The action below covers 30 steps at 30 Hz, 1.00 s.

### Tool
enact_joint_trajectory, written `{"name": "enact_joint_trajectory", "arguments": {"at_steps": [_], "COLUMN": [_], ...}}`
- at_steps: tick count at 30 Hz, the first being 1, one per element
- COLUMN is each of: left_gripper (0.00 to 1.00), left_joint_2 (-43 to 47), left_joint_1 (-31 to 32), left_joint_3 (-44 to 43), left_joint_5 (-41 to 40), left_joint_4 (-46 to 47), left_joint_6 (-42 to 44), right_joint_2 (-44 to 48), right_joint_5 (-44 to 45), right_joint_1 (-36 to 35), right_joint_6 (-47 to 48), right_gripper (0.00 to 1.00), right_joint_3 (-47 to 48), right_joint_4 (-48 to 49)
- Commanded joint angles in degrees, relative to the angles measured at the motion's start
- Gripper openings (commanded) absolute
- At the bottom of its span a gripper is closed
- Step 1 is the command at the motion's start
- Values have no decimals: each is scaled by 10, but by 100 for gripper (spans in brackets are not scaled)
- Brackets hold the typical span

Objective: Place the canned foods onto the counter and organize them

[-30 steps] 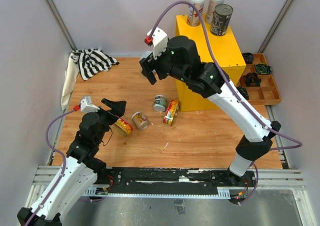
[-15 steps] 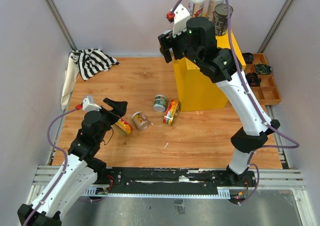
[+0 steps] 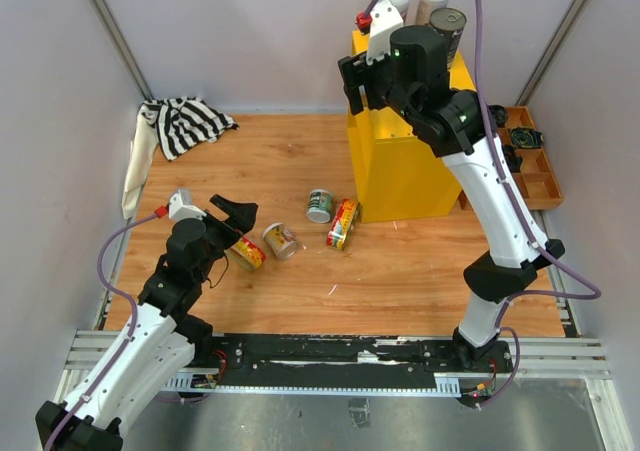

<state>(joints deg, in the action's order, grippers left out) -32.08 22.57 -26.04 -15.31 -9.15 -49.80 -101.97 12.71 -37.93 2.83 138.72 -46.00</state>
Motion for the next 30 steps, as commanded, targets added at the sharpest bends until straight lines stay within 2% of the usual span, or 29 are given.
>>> {"name": "enact_joint_trajectory", "arguments": {"at_steps": [1, 19, 26, 30], "left_gripper": [98, 98, 98, 98], "left_joint_2": [8, -42, -67, -77], "left_joint_1": [-5, -5, -5, -6], "left_joint_3": [-4, -21, -22, -22], "left_joint_5": [1, 13, 19, 22], "left_joint_4": [13, 33, 56, 66], "left_joint_6": [0, 11, 15, 16], "right_joint_2": [15, -9, -37, -44], "right_joint_5": [24, -31, -44, -42], "right_joint_1": [23, 113, 132, 139], "right_joint_6": [-4, -68, -79, -80], "right_gripper": [25, 27, 36, 48], "right_joint_3": [38, 35, 56, 54], "right_joint_4": [32, -1, -19, -16]}}
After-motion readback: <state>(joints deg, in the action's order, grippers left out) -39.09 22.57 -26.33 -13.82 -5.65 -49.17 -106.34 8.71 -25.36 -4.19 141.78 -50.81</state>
